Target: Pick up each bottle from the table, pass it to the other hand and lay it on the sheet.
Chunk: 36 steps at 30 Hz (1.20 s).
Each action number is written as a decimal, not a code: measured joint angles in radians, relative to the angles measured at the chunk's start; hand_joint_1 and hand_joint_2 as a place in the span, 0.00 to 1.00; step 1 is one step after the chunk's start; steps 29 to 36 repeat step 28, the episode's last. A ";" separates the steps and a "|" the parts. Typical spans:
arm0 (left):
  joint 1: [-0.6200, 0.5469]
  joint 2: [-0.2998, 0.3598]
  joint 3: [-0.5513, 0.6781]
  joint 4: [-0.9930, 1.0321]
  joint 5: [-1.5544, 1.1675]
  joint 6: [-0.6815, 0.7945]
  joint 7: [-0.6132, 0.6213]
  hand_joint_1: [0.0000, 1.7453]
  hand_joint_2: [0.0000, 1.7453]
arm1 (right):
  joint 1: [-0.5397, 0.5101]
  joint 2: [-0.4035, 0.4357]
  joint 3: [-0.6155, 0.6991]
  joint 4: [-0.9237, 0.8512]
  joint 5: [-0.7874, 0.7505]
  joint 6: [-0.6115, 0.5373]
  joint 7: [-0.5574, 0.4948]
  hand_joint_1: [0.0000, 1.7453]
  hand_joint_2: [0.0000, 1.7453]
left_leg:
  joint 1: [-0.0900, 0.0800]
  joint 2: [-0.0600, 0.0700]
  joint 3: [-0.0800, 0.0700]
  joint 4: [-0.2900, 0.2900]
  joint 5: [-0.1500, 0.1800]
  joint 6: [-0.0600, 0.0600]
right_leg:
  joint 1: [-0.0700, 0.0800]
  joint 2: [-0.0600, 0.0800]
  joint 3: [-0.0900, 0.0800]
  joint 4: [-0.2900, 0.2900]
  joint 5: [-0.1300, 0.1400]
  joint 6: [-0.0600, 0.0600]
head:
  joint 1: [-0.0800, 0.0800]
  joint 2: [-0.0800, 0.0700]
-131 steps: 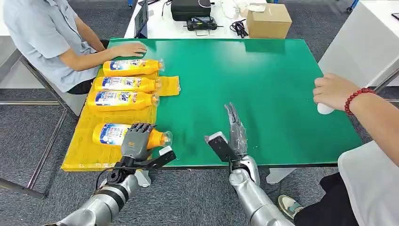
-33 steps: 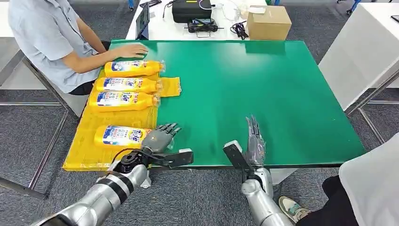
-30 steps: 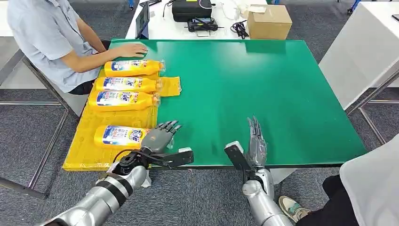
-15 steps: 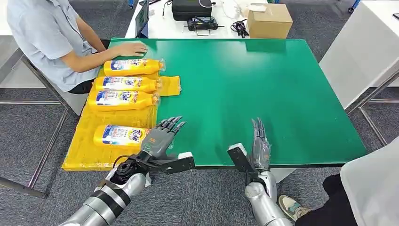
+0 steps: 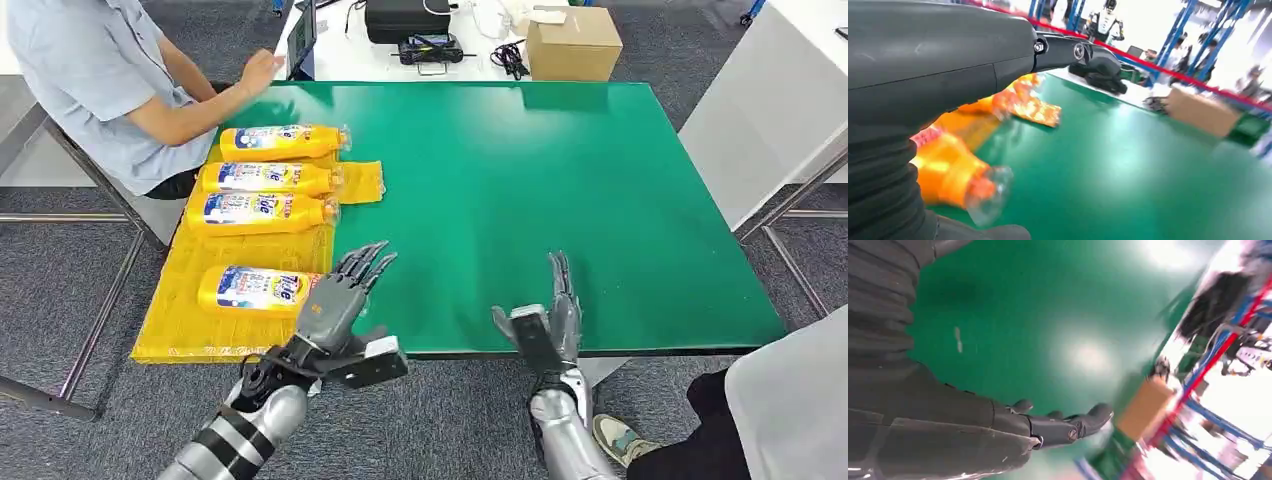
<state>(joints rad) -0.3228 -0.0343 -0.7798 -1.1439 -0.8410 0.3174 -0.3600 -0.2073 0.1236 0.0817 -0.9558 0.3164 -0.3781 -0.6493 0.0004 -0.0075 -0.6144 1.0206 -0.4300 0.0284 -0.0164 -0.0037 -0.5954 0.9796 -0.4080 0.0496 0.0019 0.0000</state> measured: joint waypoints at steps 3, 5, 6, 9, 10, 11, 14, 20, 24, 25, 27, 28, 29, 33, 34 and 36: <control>0.052 -0.010 0.022 -0.035 0.131 0.017 -0.075 0.00 1.00 | 0.031 0.016 -0.022 -0.080 -0.153 0.154 0.016 0.00 1.00 | 0.000 0.000 -0.001 0.000 0.000 0.000 | 0.000 0.000 -0.001 0.000 0.000 0.000 | 0.000 0.000; 0.082 -0.026 0.043 -0.053 0.222 0.028 -0.113 0.00 1.00 | 0.044 0.028 -0.032 -0.121 -0.198 0.173 0.044 0.00 1.00 | 0.000 0.000 -0.001 0.000 0.000 0.000 | 0.000 0.000 -0.001 0.000 0.000 0.000 | 0.000 0.000; 0.099 -0.035 0.055 -0.063 0.283 0.027 -0.133 0.00 1.00 | 0.051 0.035 -0.034 -0.143 -0.212 0.162 0.065 0.00 1.00 | 0.000 0.000 -0.001 0.000 0.000 0.000 | 0.000 0.000 -0.001 0.000 0.000 0.000 | 0.000 0.000; 0.157 -0.074 0.098 -0.117 0.493 0.016 -0.186 0.00 1.00 | 0.089 0.050 -0.025 -0.230 -0.193 0.113 0.055 0.00 1.00 | 0.000 0.000 -0.001 0.000 0.000 0.000 | 0.000 0.000 -0.001 0.000 0.000 0.000 | 0.000 0.000; 0.174 -0.084 0.107 -0.135 0.534 0.016 -0.196 0.00 1.00 | 0.104 0.050 -0.017 -0.262 -0.188 0.108 0.051 0.00 1.00 | 0.000 0.000 -0.001 0.000 0.000 0.000 | 0.000 0.000 -0.001 0.000 0.000 0.000 | -0.001 0.000; 0.190 -0.095 0.118 -0.157 0.578 0.016 -0.202 0.00 1.00 | 0.120 0.050 -0.007 -0.303 -0.188 0.108 0.050 0.00 1.00 | 0.000 0.000 -0.001 0.000 0.000 0.000 | 0.000 0.000 -0.001 0.000 0.000 0.000 | 0.000 0.000; 0.230 -0.117 0.138 -0.211 0.675 0.024 -0.214 0.00 1.00 | 0.177 0.047 0.009 -0.407 -0.220 0.141 0.062 0.00 1.00 | 0.000 0.000 -0.002 0.000 0.000 0.000 | 0.000 0.000 -0.002 0.000 0.000 0.000 | 0.000 0.000; 0.265 -0.124 0.144 -0.256 0.705 0.043 -0.246 0.00 1.00 | 0.239 0.039 0.013 -0.503 -0.302 0.223 0.099 0.00 0.00 | 0.000 0.000 -0.002 0.000 -0.001 -0.001 | 0.000 0.000 -0.002 0.000 0.000 0.000 | 0.000 0.000; 0.285 -0.134 0.152 -0.262 0.864 0.013 -0.245 0.00 1.00 | 0.270 0.039 0.012 -0.527 -0.397 0.303 0.143 0.00 1.00 | 0.000 0.000 -0.001 0.000 -0.001 -0.001 | 0.000 0.000 -0.001 0.000 0.000 0.000 | 0.000 0.000; 0.293 -0.135 0.155 -0.262 0.909 0.002 -0.244 0.00 1.00 | 0.280 0.040 0.012 -0.533 -0.407 0.303 0.164 0.00 1.00 | 0.000 0.000 -0.001 0.000 -0.001 -0.001 | 0.000 0.000 -0.001 0.000 0.000 0.000 | -0.001 0.000; 0.308 -0.138 0.164 -0.262 0.976 -0.005 -0.269 0.00 0.00 | 0.309 0.039 0.015 -0.552 -0.387 0.302 0.150 0.00 1.00 | 0.000 0.000 -0.001 0.000 -0.001 -0.001 | 0.000 0.000 -0.002 0.000 0.000 0.000 | -0.001 0.000; 0.311 -0.141 0.166 -0.261 0.994 0.000 -0.279 0.00 0.00 | 0.323 0.039 0.022 -0.568 -0.346 0.272 0.125 0.00 1.00 | 0.000 0.000 -0.002 0.000 -0.001 -0.001 | 0.000 0.000 -0.002 0.000 0.000 0.000 | -0.001 0.000; 0.311 -0.141 0.166 -0.261 0.994 0.000 -0.279 0.00 0.00 | 0.323 0.039 0.022 -0.568 -0.346 0.272 0.125 0.00 1.00 | 0.000 0.000 -0.002 0.000 -0.001 -0.001 | 0.000 0.000 -0.002 0.000 0.000 0.000 | -0.001 0.000; 0.311 -0.141 0.166 -0.261 0.994 0.000 -0.279 0.00 0.00 | 0.323 0.039 0.022 -0.568 -0.346 0.272 0.125 0.00 1.00 | 0.000 0.000 -0.002 0.000 -0.001 -0.001 | 0.000 0.000 -0.002 0.000 0.000 0.000 | -0.001 0.000; 0.311 -0.141 0.166 -0.261 0.994 0.000 -0.279 0.00 0.00 | 0.323 0.039 0.022 -0.568 -0.346 0.272 0.125 0.00 1.00 | 0.000 0.000 -0.002 0.000 -0.001 -0.001 | 0.000 0.000 -0.002 0.000 0.000 0.000 | -0.001 0.000; 0.311 -0.141 0.166 -0.261 0.994 0.000 -0.279 0.00 0.00 | 0.323 0.039 0.022 -0.568 -0.346 0.272 0.125 0.00 1.00 | 0.000 0.000 -0.002 0.000 -0.001 -0.001 | 0.000 0.000 -0.002 0.000 0.000 0.000 | -0.001 0.000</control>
